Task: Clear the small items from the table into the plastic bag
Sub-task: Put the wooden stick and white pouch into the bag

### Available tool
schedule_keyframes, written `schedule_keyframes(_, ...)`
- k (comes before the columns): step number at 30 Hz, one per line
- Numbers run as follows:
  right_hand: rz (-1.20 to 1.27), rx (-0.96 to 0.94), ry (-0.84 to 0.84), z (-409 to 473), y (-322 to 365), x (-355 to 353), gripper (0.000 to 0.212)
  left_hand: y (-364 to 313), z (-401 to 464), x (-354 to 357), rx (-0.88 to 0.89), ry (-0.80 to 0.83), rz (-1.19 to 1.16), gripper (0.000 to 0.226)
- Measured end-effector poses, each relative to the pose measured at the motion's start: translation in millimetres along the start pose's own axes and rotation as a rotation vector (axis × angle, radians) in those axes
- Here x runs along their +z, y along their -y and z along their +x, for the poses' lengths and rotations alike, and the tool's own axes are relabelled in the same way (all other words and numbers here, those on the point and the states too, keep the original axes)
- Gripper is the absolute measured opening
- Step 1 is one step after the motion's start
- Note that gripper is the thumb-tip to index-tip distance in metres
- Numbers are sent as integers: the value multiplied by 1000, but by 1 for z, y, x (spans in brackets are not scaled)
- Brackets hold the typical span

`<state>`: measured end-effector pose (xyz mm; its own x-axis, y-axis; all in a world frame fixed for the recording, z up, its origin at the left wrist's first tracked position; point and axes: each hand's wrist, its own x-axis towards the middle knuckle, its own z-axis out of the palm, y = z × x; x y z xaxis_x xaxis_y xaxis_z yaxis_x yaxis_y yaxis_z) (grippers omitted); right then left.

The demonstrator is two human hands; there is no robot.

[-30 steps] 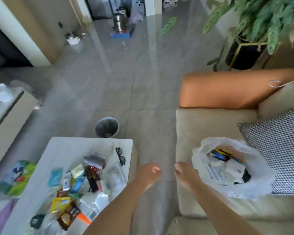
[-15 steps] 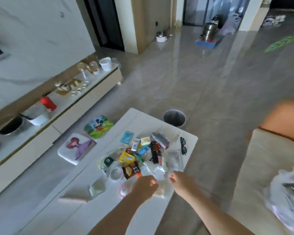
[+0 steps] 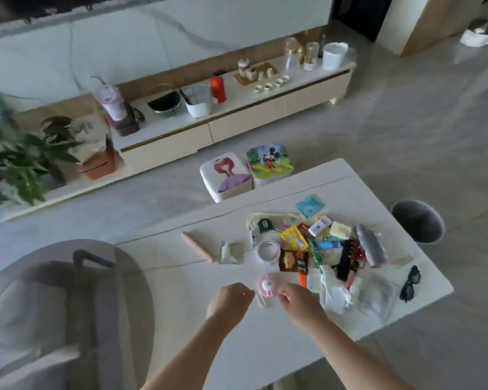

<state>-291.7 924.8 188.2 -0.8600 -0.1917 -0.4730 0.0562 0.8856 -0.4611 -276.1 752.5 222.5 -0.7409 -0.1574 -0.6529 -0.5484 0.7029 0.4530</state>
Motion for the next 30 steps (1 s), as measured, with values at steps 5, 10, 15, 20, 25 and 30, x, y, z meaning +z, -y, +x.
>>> schedule_keyframes(5,-36,-75,133,58,6,32,27,26,40,1,-198,-37,-136,31)
schedule_keyframes(10,-26,-106,174,111,8,63,23,54,93,10,-304,-103,-295,34)
schedule_keyframes(15,-19,-82,208,164,2,98,27,89,149,26,-350,-157,-436,32)
schedule_keyframes(20,-14,14,263,212,-10,145,38,125,212,38,-358,-183,-457,33)
schedule_keyframes(25,-53,14,193,267,-1,181,48,149,283,40,-358,-206,-422,40)
schedule_keyframes(30,-106,-164,-6,328,15,207,48,158,340,36,-354,-316,-439,51)
